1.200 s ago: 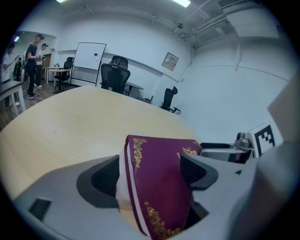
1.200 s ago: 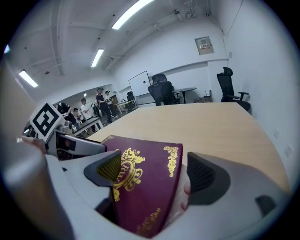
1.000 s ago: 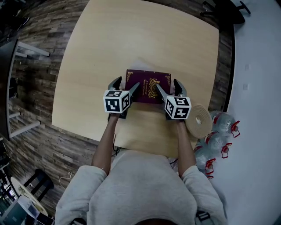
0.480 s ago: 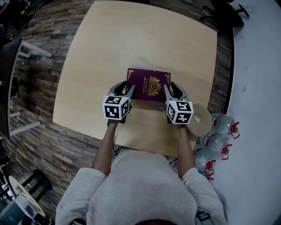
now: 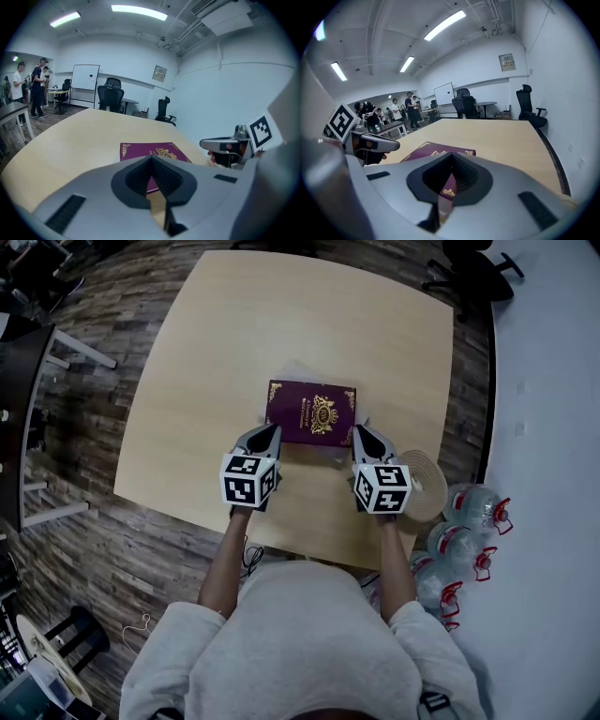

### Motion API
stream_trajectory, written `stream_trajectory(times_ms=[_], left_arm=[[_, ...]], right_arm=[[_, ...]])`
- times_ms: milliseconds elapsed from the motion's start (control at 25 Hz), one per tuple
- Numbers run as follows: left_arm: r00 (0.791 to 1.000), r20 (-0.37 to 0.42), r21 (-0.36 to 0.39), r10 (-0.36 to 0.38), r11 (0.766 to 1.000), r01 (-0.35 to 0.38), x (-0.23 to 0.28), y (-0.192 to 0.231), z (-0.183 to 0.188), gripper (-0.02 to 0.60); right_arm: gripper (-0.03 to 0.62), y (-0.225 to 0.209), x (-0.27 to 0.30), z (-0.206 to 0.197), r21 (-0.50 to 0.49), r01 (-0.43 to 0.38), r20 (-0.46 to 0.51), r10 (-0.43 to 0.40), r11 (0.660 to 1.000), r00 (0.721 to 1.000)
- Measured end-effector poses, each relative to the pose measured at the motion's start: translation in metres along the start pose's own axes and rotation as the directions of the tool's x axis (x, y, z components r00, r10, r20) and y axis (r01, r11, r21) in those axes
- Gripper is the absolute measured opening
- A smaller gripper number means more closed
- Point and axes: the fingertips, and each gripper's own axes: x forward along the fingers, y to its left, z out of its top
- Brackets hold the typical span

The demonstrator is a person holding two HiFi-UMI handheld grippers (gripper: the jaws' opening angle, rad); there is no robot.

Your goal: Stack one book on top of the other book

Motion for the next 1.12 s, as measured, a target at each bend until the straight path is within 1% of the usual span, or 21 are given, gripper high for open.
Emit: stream_trajectory(times_ms=[400,560,840,1120], left_arm=[[0.997,0.078,0.061,-0.009,0.998,0.004,-0.037,-0.037,0.008,0.009],[0.994,0.111,0.083,-0.006,0.997,-0.003,-0.05,-0.046,0.014,0.009],[0.989,0.149,0.099,-0.007,0.995,-0.008,-0.07,-0.056,0.022,0.009],[0.986,0.166,0.099,-0.004,0.995,-0.013,-0.084,-0.06,0.018,0.009]], right_arm=[[0.003,0.012,-0.052,0.011,-0.073,-0.026,0.087,0.032,0.997,0.996],[0.003,0.015,-0.069,0.015,-0.096,-0.024,0.119,0.036,0.995,0.992],[0.003,0.019,-0.095,0.022,-0.132,-0.015,0.166,0.037,0.991,0.985],[0.003,0.019,-0.114,0.026,-0.152,-0.009,0.202,0.04,0.988,0.979]])
